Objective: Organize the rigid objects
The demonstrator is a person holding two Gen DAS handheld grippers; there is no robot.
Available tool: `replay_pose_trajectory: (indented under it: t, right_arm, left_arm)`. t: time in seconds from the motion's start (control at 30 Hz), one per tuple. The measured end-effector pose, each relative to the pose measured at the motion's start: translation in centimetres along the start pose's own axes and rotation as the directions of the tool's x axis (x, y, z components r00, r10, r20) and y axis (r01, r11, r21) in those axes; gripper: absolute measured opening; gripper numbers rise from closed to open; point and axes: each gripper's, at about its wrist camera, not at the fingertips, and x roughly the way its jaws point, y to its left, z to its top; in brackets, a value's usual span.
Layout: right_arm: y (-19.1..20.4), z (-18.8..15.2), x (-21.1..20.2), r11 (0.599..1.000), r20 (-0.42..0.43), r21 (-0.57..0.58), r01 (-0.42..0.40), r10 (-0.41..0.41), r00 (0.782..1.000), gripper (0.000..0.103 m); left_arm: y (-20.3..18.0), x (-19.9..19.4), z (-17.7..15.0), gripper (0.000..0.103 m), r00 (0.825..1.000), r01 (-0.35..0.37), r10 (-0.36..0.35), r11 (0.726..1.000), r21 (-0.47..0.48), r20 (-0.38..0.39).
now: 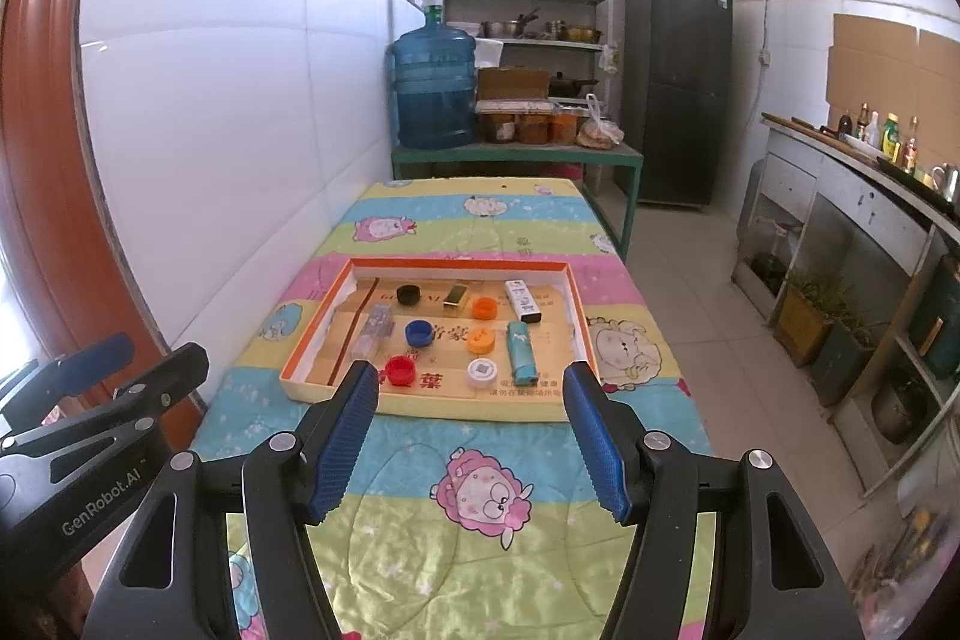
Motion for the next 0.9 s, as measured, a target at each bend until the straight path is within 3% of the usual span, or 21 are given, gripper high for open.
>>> replay_pose_trajectory:
  t: [0.9]
  right_arm:
    - [-0.05,0.2,0.44,1.0,0.003,-0.01,-0.003,0.003,1.0,0.066]
  left_arm:
    - [0.1,0.16,-0.16,0.061,1.0,0.004,-0.004,1.0,-0.002,-0.003]
